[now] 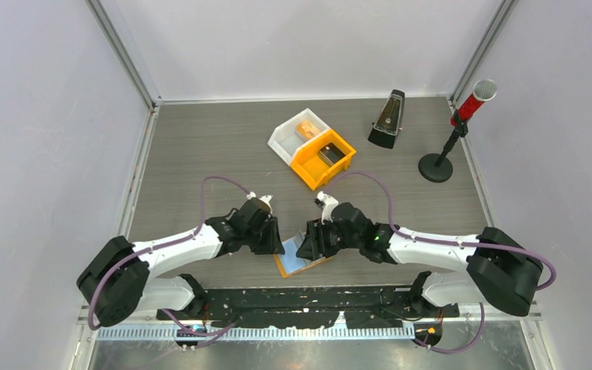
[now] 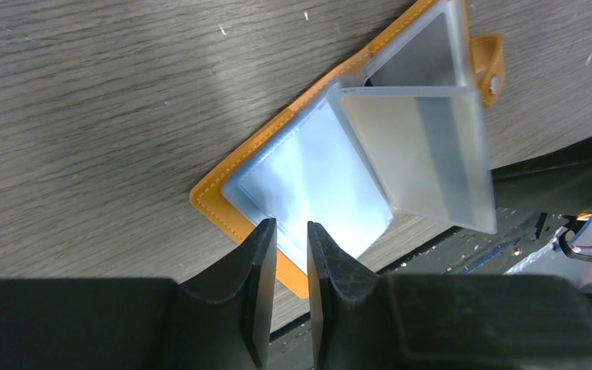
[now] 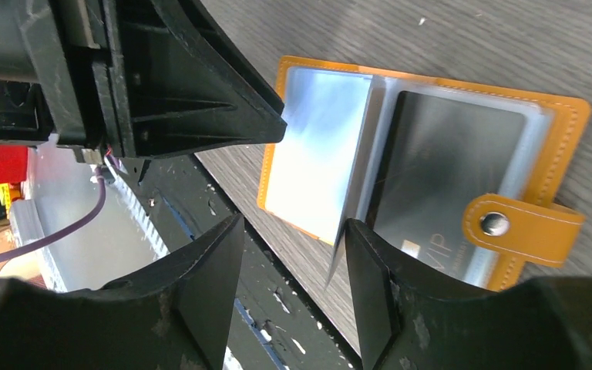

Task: Take the credit cards out of the card holder
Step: Remove the credit card from the card holder.

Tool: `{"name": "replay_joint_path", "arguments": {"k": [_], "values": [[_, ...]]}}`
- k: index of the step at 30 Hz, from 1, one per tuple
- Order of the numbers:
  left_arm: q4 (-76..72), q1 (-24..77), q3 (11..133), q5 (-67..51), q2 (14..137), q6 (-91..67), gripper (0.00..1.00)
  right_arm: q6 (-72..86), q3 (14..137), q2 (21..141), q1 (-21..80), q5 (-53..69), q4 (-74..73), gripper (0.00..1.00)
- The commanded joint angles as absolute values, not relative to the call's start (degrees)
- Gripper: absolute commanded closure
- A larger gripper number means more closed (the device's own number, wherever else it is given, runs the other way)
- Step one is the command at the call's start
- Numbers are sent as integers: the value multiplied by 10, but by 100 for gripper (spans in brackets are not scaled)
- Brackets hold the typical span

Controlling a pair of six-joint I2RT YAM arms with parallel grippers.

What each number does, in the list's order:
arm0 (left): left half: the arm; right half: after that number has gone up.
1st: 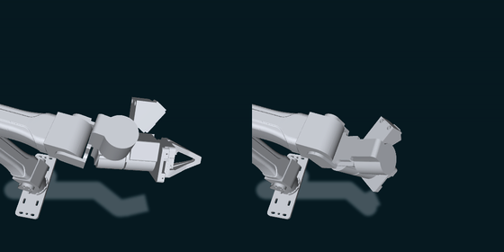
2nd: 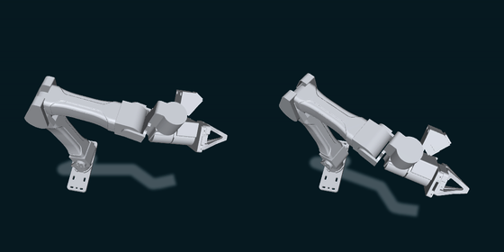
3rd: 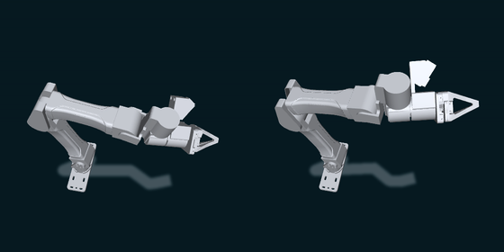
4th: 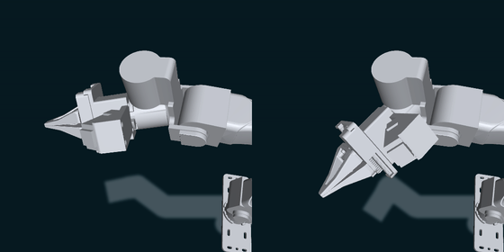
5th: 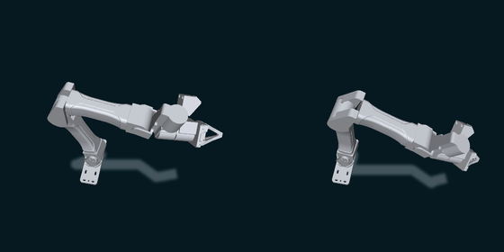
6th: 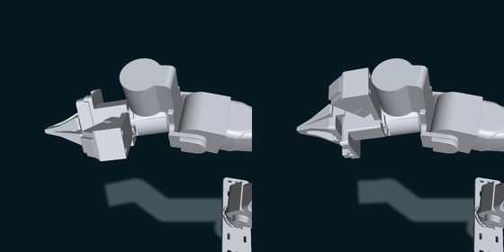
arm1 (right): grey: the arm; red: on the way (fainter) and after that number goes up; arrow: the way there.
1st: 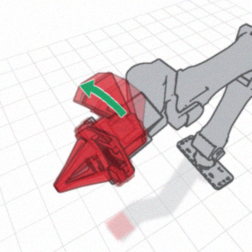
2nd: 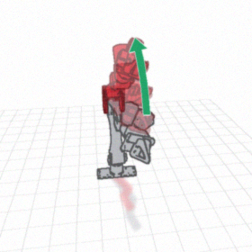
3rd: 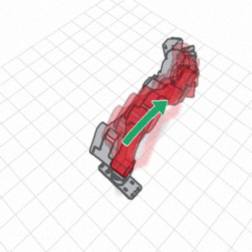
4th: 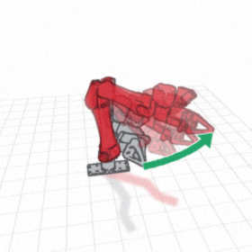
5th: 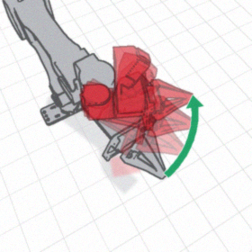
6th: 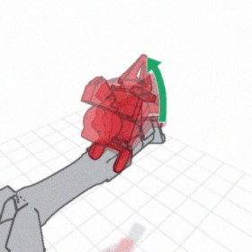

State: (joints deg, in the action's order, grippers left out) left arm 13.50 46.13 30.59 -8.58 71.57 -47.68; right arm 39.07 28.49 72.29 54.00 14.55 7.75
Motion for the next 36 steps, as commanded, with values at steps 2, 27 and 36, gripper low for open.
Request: {"name": "replay_joint_path", "arguments": {"k": [2,27,36], "values": [[183,464,343,-55,665,-471,76,402,309,745,564,151,114,42],[122,464,321,-95,645,-480,76,372,336,742,573,112,67,46],[84,464,296,-90,687,-489,77,369,331,740,563,118,67,47]]}}
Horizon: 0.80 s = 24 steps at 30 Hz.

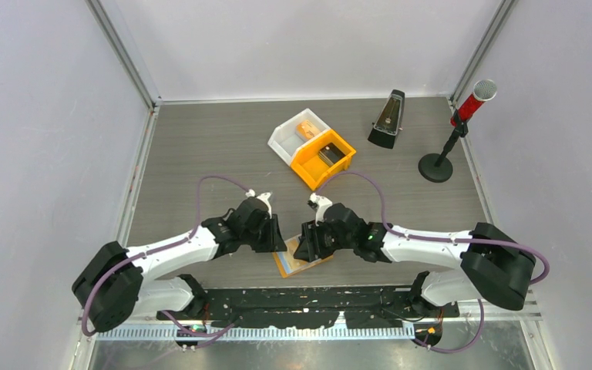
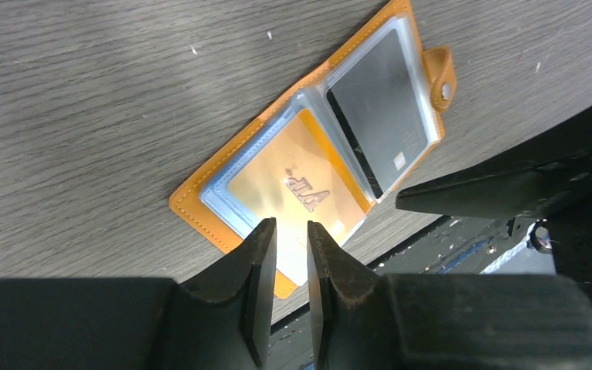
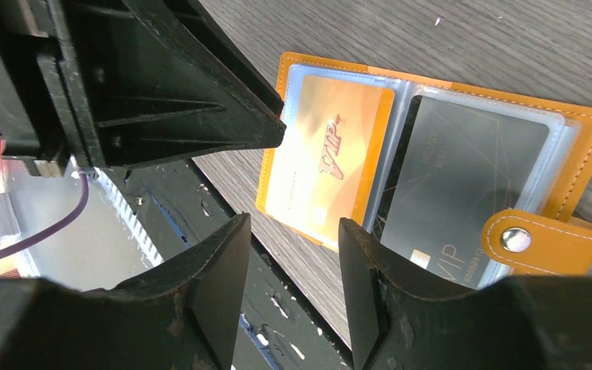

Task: Take the credit cards out of the card holder
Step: Remove the credit card from the card holder.

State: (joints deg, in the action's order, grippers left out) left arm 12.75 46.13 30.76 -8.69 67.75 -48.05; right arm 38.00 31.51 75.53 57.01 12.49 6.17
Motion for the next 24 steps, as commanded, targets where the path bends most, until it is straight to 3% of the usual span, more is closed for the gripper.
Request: {"name": "replay_joint_path", "arguments": {"k": [1,24], "values": [[84,464,293,-89,691,-490,77,369,331,741,560,118,65,48],[64,465,247,-63,706,-488,78,359,350,835,505,163,96,65]]}}
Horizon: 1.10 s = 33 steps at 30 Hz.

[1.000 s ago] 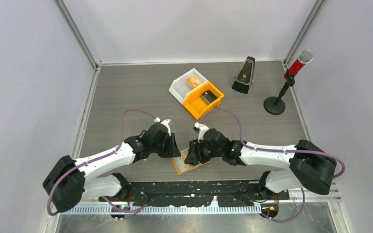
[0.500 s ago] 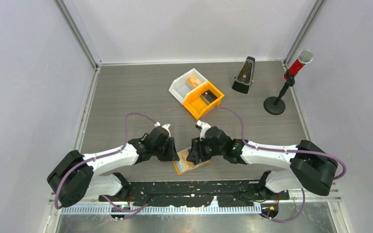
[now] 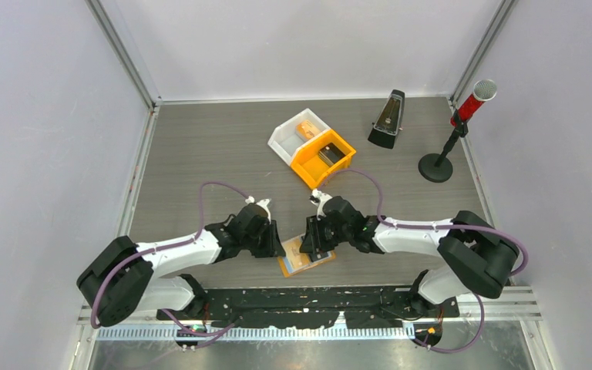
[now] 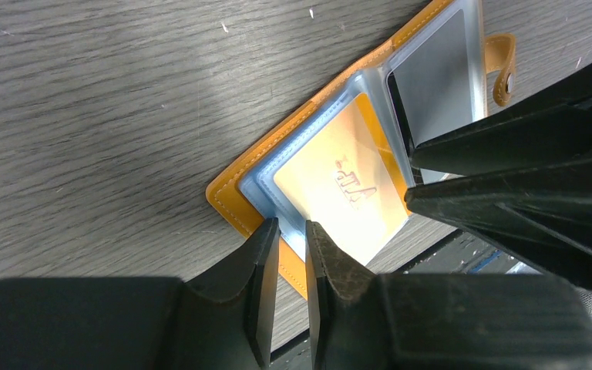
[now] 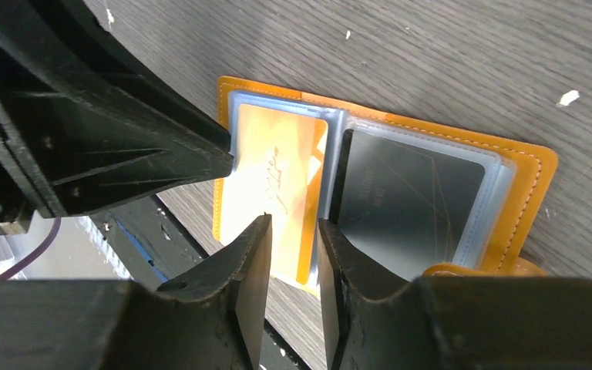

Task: Take the credit cards out of the card holder
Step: Remove the credit card from the card holder.

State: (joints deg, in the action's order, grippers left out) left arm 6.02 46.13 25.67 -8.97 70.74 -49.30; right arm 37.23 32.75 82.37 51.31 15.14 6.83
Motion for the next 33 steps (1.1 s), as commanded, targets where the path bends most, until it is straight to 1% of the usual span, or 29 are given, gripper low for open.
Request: {"name": "replay_joint_path", "arguments": {"k": [1,15,24,33], "values": [[65,465,245,-62,705,-488,78,359,350,838,503,162,96,65],[63,465,238,-59,705,-490,78,376,328,864,501,178,133,68],[63,464,236,-59,706,-490,78,371,324,848,501,151,107,68],[61,464,238,-58,706,-491,78,375,318,851,501,147,101,73]]}}
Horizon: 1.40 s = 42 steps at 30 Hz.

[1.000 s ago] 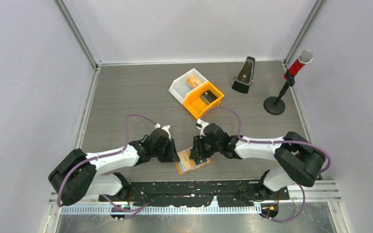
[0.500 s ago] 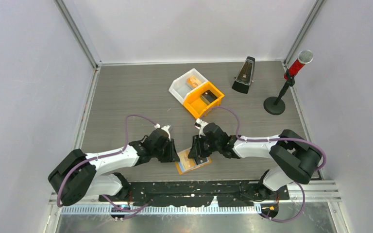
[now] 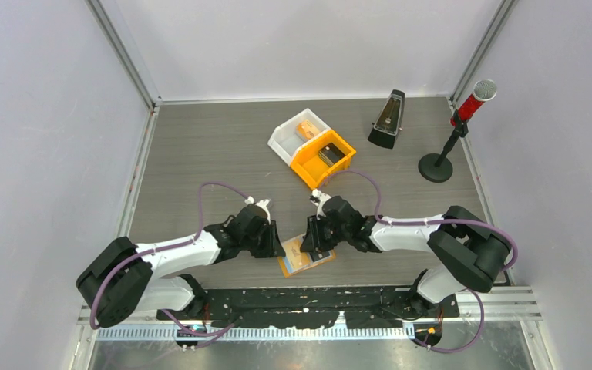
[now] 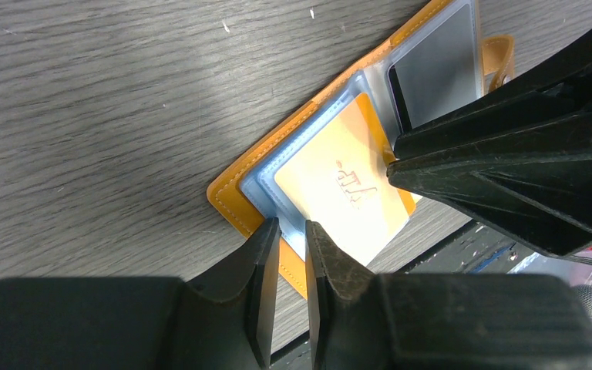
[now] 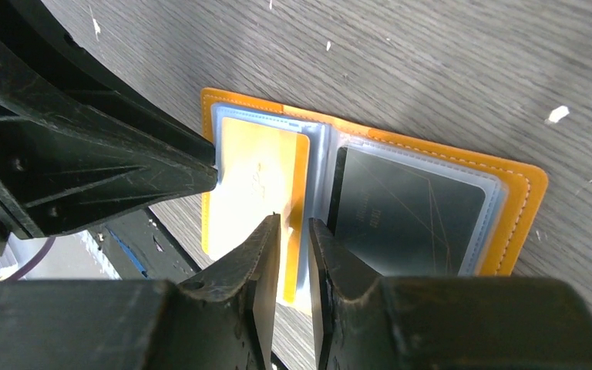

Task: Take the credit cards out of the card holder
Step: Remove the credit card from the card holder.

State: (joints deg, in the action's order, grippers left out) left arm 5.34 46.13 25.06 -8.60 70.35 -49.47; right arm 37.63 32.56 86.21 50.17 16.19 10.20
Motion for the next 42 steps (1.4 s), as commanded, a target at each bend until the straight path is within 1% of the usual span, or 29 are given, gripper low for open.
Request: {"name": "replay_joint_path", "arguments": {"k": [1,10,13,19,23,25,28,30,42], "values": [[61,464,238,-59,708,-491,78,376,317,851,501,146,101,73],[56,464,240,-62,715,-491,78,381,312,859,501,160,120,74],[54,464,240,-61,717,-491,78,388,305,860,501,176,144,77],[47,464,236,-60,729,-490,78,402,289,865,495,203,187,78],[44,464,236,-61,733,-491,79,412,273,863,486,226,222,82],[43,464,235,-61,731,-492,79,416,266,861,481,236,237,85],[47,464,235,-58,729,-492,79,415,258,853,474,237,239,93],[51,464,236,-54,730,-490,79,413,252,844,469,238,238,94],[57,464,239,-41,746,-485,78,404,219,808,438,250,232,95]]}}
